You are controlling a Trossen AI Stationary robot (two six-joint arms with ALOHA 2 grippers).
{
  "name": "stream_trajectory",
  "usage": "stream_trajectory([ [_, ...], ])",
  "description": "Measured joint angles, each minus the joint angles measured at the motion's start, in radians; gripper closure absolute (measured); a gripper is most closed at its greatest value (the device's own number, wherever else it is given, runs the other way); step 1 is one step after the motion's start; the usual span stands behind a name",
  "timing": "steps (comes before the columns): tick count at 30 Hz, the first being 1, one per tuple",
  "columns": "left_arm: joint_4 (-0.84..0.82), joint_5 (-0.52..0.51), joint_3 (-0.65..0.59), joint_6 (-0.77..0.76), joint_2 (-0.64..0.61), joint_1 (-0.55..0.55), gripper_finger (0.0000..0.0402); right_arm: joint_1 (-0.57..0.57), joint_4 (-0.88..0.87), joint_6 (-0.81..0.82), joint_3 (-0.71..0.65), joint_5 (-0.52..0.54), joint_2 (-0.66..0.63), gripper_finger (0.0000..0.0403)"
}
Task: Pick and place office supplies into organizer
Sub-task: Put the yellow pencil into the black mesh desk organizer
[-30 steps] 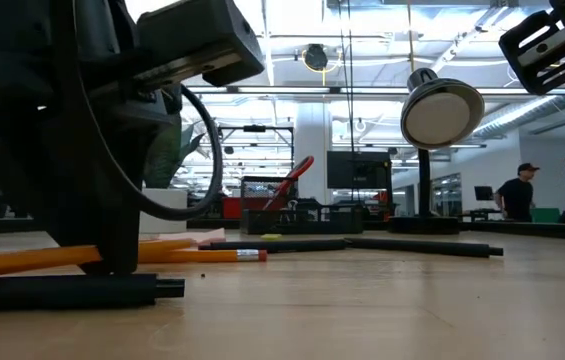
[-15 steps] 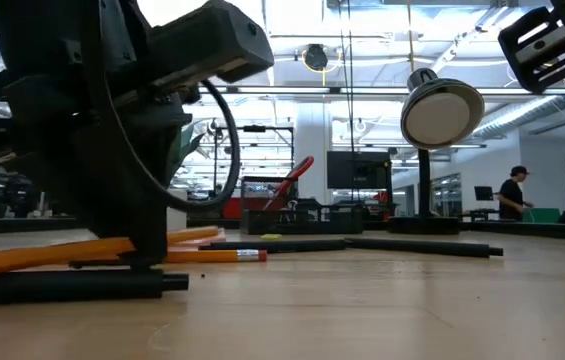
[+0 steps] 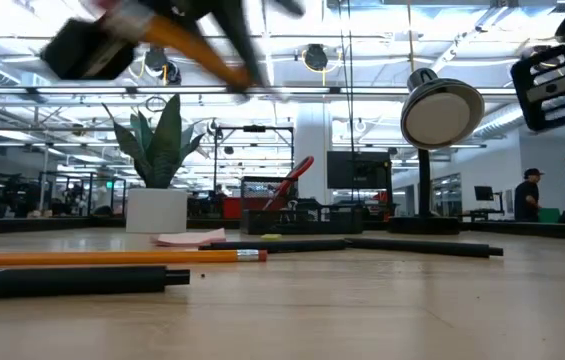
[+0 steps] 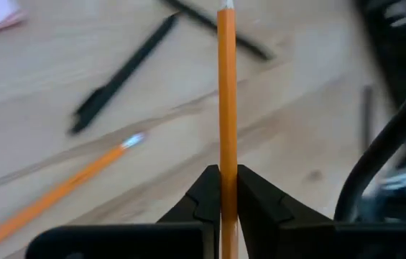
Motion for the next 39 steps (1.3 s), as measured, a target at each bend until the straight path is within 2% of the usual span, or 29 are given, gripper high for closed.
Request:
stream_trajectory([
  [6, 0.070, 0.034, 0.001, 0.059, -0.036, 0.030, 0.0390, 0.049, 0.053, -0.331, 0.125, 0.046, 0.091, 0.0238],
  [10, 0.075, 0.067, 0.001, 0.061, -0.049, 0.054, 0.0376, 0.096, 0.011, -0.682, 0.257, 0.215, 0.156, 0.0237],
  [14, 0.090, 0.085, 0.001, 0.077, -0.050, 0.071, 0.0358, 0.117, -0.060, -1.012, 0.376, 0.382, 0.251, 0.0218],
  [20, 0.155, 0.122, 0.001, 0.115, -0.051, 0.094, 0.0379, 0.100, 0.029, -1.326, 0.521, 0.496, 0.408, 0.0194],
  [24, 0.183, 0.119, 0.001, 0.131, -0.051, 0.099, 0.0391, 0.068, 0.082, -1.479, 0.595, 0.565, 0.487, 0.0196],
  [27, 0.187, 0.122, 0.001, 0.129, -0.051, 0.104, 0.0382, 0.049, 0.083, -1.569, 0.637, 0.621, 0.533, 0.0201],
  [32, 0.199, 0.133, 0.000, 0.130, -0.051, 0.110, 0.0361, 0.021, 0.046, -1.683, 0.678, 0.624, 0.592, 0.0203],
  [39, 0.202, 0.117, 0.000, 0.142, -0.051, 0.110, 0.0389, 0.011, 0.124, -1.773, 0.686, 0.649, 0.616, 0.0205],
])
